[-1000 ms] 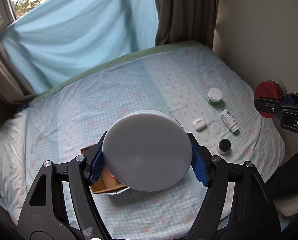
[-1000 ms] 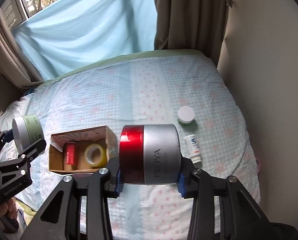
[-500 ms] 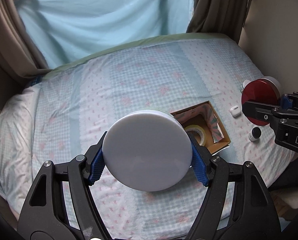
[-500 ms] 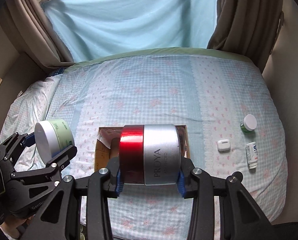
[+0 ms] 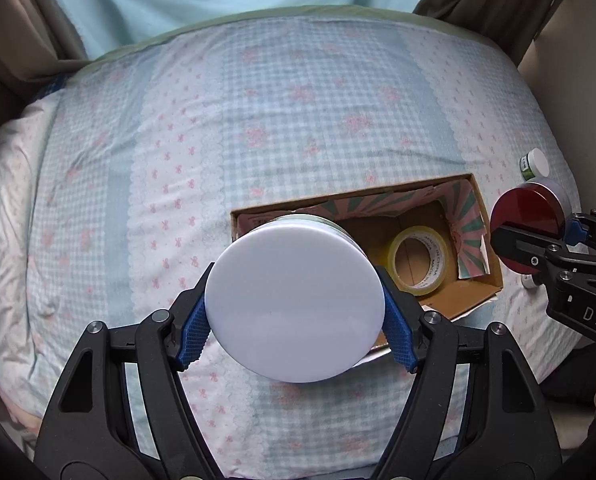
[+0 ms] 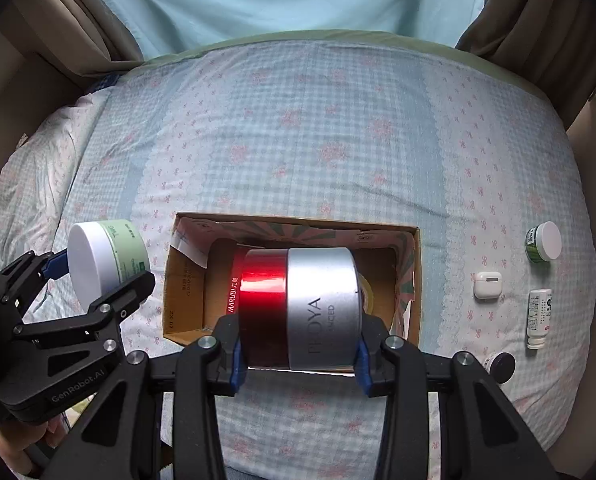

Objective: Organize rigid objects
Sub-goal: 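Carry the green jar with the left tool while the right tool carries the PROYA jar to the box, then release the green jar into the box while the right tool drops the PROYA jar in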

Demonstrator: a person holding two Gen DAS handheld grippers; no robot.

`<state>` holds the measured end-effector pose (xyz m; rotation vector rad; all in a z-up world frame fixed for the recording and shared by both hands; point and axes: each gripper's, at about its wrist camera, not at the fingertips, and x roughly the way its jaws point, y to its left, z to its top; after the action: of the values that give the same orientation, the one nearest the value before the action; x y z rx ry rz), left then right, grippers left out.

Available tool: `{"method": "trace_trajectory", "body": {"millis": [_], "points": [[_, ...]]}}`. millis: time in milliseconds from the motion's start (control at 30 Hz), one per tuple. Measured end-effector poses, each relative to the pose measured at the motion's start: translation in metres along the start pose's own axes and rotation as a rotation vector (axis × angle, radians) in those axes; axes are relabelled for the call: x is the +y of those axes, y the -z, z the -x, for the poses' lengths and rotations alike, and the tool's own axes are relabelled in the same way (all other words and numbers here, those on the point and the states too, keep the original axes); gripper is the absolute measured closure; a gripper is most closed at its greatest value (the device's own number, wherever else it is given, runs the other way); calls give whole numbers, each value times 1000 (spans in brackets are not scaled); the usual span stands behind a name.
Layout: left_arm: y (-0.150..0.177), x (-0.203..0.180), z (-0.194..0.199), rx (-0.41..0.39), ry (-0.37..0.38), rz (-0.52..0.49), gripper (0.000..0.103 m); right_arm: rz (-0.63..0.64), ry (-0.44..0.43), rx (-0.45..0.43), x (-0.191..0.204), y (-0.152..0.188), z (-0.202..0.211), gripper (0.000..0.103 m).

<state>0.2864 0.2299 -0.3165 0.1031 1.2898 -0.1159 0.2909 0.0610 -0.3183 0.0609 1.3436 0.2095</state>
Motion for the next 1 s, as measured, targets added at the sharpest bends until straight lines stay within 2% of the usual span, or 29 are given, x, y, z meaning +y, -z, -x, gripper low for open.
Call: {"method": "trace_trajectory", "body": {"millis": [433, 500, 633, 733, 1000], "points": [[1, 18, -116, 187, -49, 12, 33, -32, 7, 200, -25, 3, -105, 65], [-1, 17, -127, 198, -38, 6, 33, -32, 9, 228, -27, 3, -118, 65], [-8, 5, -130, 177, -84, -76, 33, -20, 13, 261, -29, 1, -139, 65], [-15, 1, -132, 194, -35, -75, 33, -23, 9, 279, -31, 1, -148, 65], [-19, -5, -136, 196, -5, -63, 33, -35, -2, 295, -35, 0, -156, 65]]}}
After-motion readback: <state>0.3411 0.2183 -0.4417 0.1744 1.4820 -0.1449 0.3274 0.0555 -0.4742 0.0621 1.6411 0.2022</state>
